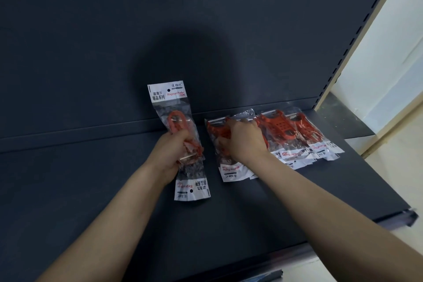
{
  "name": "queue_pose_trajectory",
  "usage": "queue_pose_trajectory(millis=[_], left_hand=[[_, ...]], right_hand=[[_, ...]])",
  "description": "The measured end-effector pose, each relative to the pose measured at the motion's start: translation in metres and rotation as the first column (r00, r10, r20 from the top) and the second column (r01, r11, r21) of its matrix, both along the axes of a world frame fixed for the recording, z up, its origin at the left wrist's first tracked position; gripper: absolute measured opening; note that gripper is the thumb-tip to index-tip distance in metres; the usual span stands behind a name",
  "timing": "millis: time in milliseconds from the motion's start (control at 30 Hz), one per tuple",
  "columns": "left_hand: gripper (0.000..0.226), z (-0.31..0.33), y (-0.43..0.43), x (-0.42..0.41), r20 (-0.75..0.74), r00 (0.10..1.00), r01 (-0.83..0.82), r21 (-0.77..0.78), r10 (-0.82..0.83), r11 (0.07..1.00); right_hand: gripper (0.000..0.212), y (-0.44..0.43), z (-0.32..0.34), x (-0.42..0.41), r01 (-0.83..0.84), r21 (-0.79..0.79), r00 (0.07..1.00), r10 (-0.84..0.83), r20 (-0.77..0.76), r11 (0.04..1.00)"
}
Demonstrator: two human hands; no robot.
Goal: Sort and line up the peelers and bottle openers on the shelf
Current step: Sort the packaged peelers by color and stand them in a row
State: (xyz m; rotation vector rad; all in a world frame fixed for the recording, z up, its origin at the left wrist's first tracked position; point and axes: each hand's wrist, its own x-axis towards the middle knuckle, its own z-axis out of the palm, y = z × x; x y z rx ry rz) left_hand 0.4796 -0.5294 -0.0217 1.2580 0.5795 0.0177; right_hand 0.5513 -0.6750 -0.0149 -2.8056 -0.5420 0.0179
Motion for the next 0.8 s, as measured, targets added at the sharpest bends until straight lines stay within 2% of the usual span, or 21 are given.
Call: queue_pose_trajectory(millis=[100, 200, 267, 367, 433, 567, 667, 800], left_hand=[[0.016, 0.004, -0.005, 0.002, 0.025, 1.000, 0.012, -0.024, -0.011, 1.000], [0.021, 0.009, -0.011, 0.005, 0.079, 0.997, 0.023, -0.051, -0.019, 0.998], [0.023, 0.012, -0.016, 0.006, 0.108, 0.994, 0.038, -0.063, -0.031, 0.997], [0.025, 0.017, -0.021, 0.007, 0.128, 0.991, 0.059, -0.078, -0.049, 0.995], [0.026, 0.019, -0.023, 0.006, 0.140, 0.987, 0.093, -0.090, -0.080, 0.992], [0.027, 0.022, -0.027, 0.006, 0.131, 0.985, 0.124, -0.089, -0.112, 0.988], [0.026, 0.022, -0.029, 0.006, 0.115, 0.989, 0.106, -0.064, -0.098, 0.992], [0.025, 0.019, -0.021, 0.004, 0.108, 0.994, 0.037, -0.030, -0.034, 0.999]], right_hand=[[0.027, -0.002, 0.004, -0.002, -0.074, 0.214, 0.996, 0.063, 0.055, 0.974], [0.025, -0.003, 0.010, -0.006, -0.073, 0.501, 0.985, 0.140, -0.097, 0.862], [0.028, -0.004, 0.012, -0.007, -0.050, 0.580, 0.965, 0.190, -0.182, 0.813], [0.031, -0.007, 0.013, -0.004, 0.014, 0.631, 0.948, 0.191, -0.256, 0.776], [0.025, -0.010, 0.015, -0.002, 0.056, 0.659, 0.942, 0.180, -0.284, 0.750], [0.020, -0.014, 0.015, 0.002, 0.113, 0.654, 0.949, 0.114, -0.295, 0.748], [0.018, -0.017, 0.015, 0.007, 0.141, 0.599, 0.962, 0.034, -0.271, 0.788], [0.035, -0.028, 0.016, 0.021, 0.173, 0.521, 0.983, -0.112, -0.148, 0.836]])
